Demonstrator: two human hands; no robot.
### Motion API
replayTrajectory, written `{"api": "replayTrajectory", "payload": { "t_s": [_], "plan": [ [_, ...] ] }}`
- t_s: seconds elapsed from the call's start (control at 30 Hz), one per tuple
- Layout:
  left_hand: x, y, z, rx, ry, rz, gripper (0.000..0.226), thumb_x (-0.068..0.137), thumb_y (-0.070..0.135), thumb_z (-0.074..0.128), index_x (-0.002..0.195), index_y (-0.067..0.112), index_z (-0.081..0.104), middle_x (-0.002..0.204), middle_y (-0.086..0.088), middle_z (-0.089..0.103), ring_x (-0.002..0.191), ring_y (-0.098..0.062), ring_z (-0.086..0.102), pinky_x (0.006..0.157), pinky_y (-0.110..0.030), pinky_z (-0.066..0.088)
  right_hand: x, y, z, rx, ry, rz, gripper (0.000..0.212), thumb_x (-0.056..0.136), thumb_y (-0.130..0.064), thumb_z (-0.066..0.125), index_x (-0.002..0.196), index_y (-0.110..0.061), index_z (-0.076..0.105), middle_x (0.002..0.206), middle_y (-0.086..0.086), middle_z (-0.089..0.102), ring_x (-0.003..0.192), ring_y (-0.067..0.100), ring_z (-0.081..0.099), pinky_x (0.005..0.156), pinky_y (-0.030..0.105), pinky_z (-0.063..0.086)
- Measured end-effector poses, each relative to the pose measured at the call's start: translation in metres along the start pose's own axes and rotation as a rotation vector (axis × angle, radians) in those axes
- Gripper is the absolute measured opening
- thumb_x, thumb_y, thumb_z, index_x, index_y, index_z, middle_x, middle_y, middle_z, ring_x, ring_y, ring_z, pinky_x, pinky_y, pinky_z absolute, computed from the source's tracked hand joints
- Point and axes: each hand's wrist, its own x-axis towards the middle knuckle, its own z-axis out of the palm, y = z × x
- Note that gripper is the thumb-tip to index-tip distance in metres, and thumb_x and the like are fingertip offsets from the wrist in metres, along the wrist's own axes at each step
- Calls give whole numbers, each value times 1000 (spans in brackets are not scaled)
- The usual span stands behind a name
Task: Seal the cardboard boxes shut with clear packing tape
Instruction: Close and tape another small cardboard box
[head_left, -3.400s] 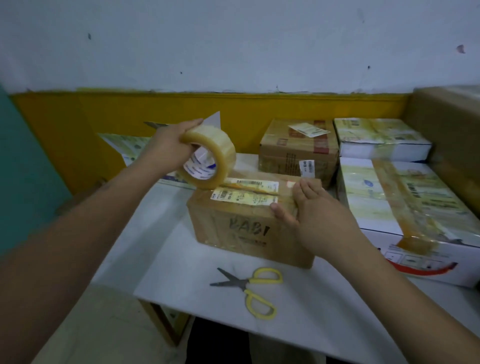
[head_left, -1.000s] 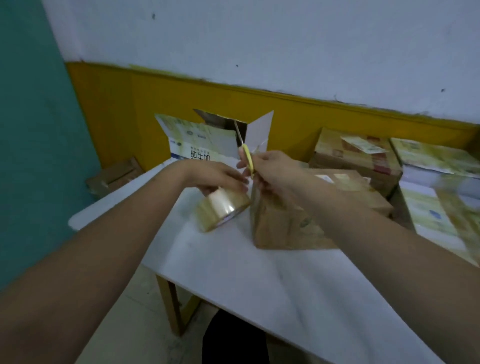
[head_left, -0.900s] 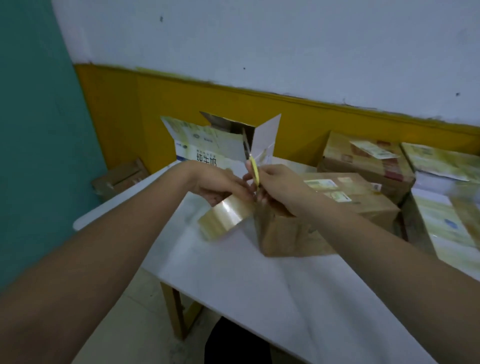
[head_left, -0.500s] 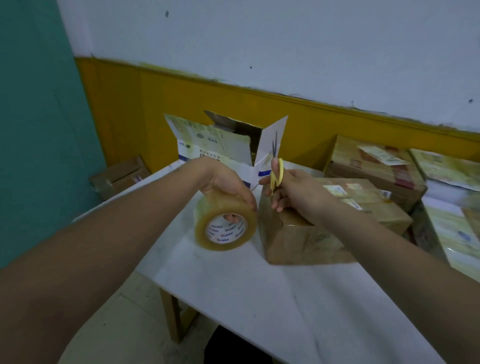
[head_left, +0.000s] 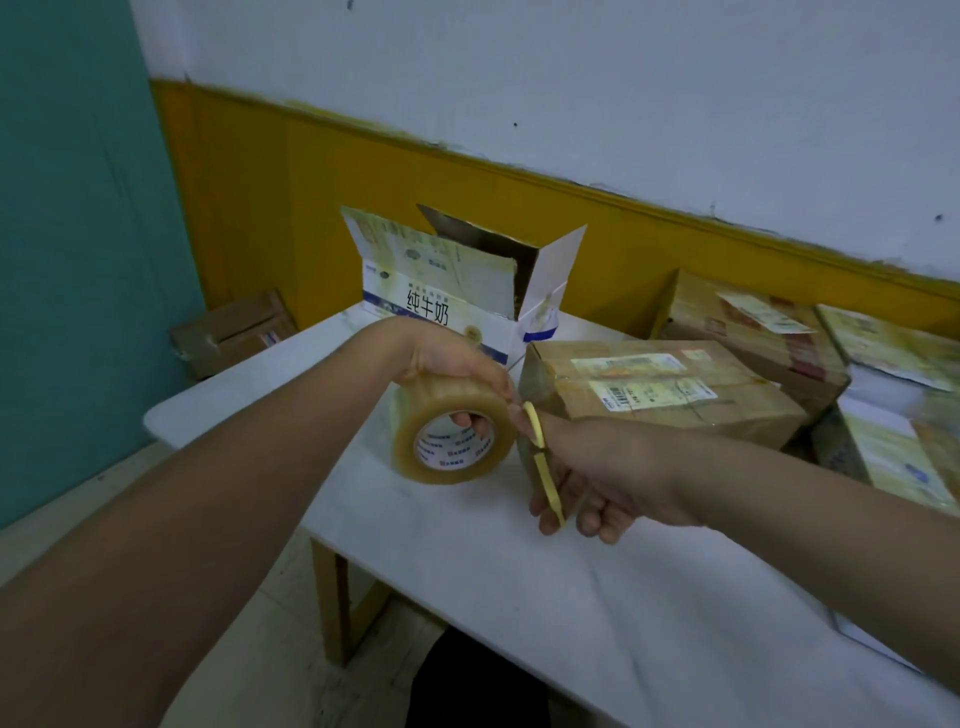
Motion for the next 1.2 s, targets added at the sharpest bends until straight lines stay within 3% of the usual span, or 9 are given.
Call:
{"api": "replayTrajectory", "payload": {
  "t_s": [0.2, 0.33, 0.5, 0.6, 0.73, 0.83, 1.0, 1.1, 1.2],
  "plan": [
    [-6, 0, 4, -1, 4, 29, 33, 100, 38, 56, 118, 14, 69, 100, -14, 72, 70, -14, 68, 61, -23, 56, 25, 4, 19, 268, 182, -58, 70, 95, -69, 37, 115, -4, 56, 74, 13, 62, 39, 15, 55, 45, 25, 52],
    [-10, 4, 7, -21, 4, 26, 39, 100, 33, 57, 126, 7, 67, 105, -17, 70, 72, -15, 68, 60, -23, 56, 32, 9, 26, 354, 268, -77, 68, 92, -69, 44, 107, -6, 61, 82, 12, 62, 48, 16, 51, 49, 27, 54],
    [-14, 4, 11, -37, 50, 4, 43, 98, 35, 59, 129, 6, 66, 110, -19, 70, 79, -18, 68, 61, -23, 57, 37, 14, 32, 425, 417, -113, 55, 90, -67, 52, 93, -13, 64, 78, 6, 63, 60, 17, 50, 46, 20, 43],
    [-17, 2, 12, -38, 66, 11, 42, 97, 36, 60, 127, 7, 68, 118, -22, 70, 85, -21, 67, 62, -24, 58, 41, 17, 32, 477, 468, -150, 53, 88, -65, 57, 86, -12, 66, 69, 5, 63, 56, 19, 48, 43, 16, 33],
    [-18, 1, 12, -76, 65, 22, 37, 99, 34, 59, 121, 7, 70, 99, -18, 73, 71, -17, 69, 64, -26, 58, 47, 19, 33, 413, 552, -169, 57, 87, -62, 62, 68, -9, 69, 52, 0, 61, 56, 22, 54, 47, 22, 39],
    [-21, 0, 13, -70, 79, 29, 29, 98, 34, 59, 113, 13, 73, 97, -16, 73, 72, -18, 70, 68, -28, 59, 49, 21, 35, 418, 570, -226, 53, 89, -54, 65, 58, -11, 67, 45, -5, 60, 57, 22, 53, 54, 27, 47],
    [-32, -17, 15, -145, 121, 52, 47, 84, 48, 68, 117, 14, 72, 99, -17, 73, 82, -25, 70, 82, -38, 57, 42, 37, 36, 265, 518, -336, 45, 92, -48, 63, 80, -7, 76, 53, -3, 61, 54, 15, 53, 40, 17, 41],
    [-46, -33, 21, -227, 195, 142, 31, 88, 46, 66, 106, 22, 73, 110, -17, 71, 98, -33, 66, 81, -37, 57, 38, 51, 41, 80, 505, -349, 44, 95, -49, 58, 87, -9, 75, 64, -2, 65, 65, 17, 64, 46, 19, 50],
    [-60, -51, 29, -337, 300, 223, 22, 100, 36, 57, 110, 21, 70, 112, -15, 71, 103, -32, 66, 83, -39, 57, 35, 69, 45, 3, 489, -363, 43, 95, -53, 55, 82, -17, 74, 69, 0, 66, 72, 19, 64, 58, 29, 56]
  ]
}}
